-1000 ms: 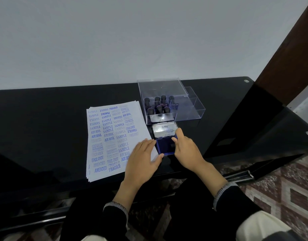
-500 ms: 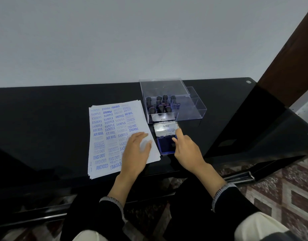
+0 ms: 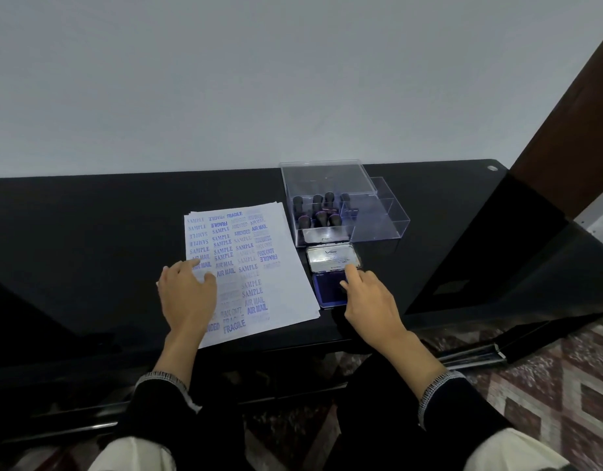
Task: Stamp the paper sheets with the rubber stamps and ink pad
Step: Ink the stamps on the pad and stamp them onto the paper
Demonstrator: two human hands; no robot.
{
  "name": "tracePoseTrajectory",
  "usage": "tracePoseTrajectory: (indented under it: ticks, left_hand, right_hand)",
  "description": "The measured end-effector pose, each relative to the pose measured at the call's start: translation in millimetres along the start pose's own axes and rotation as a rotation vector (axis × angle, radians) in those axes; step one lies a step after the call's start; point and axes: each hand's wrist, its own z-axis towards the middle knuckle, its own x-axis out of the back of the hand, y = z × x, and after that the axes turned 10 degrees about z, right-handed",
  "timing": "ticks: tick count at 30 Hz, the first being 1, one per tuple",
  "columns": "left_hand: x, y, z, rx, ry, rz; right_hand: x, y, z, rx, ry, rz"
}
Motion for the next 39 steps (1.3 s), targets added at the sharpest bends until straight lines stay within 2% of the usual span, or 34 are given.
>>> tracePoseTrajectory:
  ticks: [2,6,12,15,21,27,31,36,39]
  left_hand:
    - [0.5,-3.6,0.2,-0.002,-0.012,0.005]
    - [-0.4,-11.9,0.8,-0.031,-0.027,0.016]
    - [-1.3,-19.6,1.3,-0.083,-0.01,0.034]
    - [-3.4,-22.2,2.7,-0.109,-0.005,0.046]
    - [-6.7,-24.7,1.2,-0.143,0.017,0.084]
    - [-7.8,-26.1,0.5,-0.158,0.01,0.106]
    - [-7.9,-25.2,0.2,-0.163,0.023,0.1]
    - [-7.3,-23.9,-0.7,-0.163,0.03,0.1]
    - [-7.2,-24.1,-0.6,-0.166,0.035,0.104]
  right_hand:
    - [1.2,-1.1,0.9,-0.037,-0.023,0.025]
    - [3.7,2.0,-0.2,-0.139,-0.043,0.23]
    - [5.1,4.7,2.1,-0.182,-0.043,0.426]
    - [4.0,5.6,3.7,-0.189,-0.041,0.368]
    - [3.0,-1.7,2.3,-0.103,-0.03,0.06]
    - [4.7,0.5,4.4,-0.194,-0.062,0.273]
    - [13.0,-3.7,9.6,-0.184,-0.119,0.259]
    - [7.8,-12.4,16.3,-0.22,-0.077,0.379]
    - [1.0,-15.1,18.7,-0.205,-0.094,0.348]
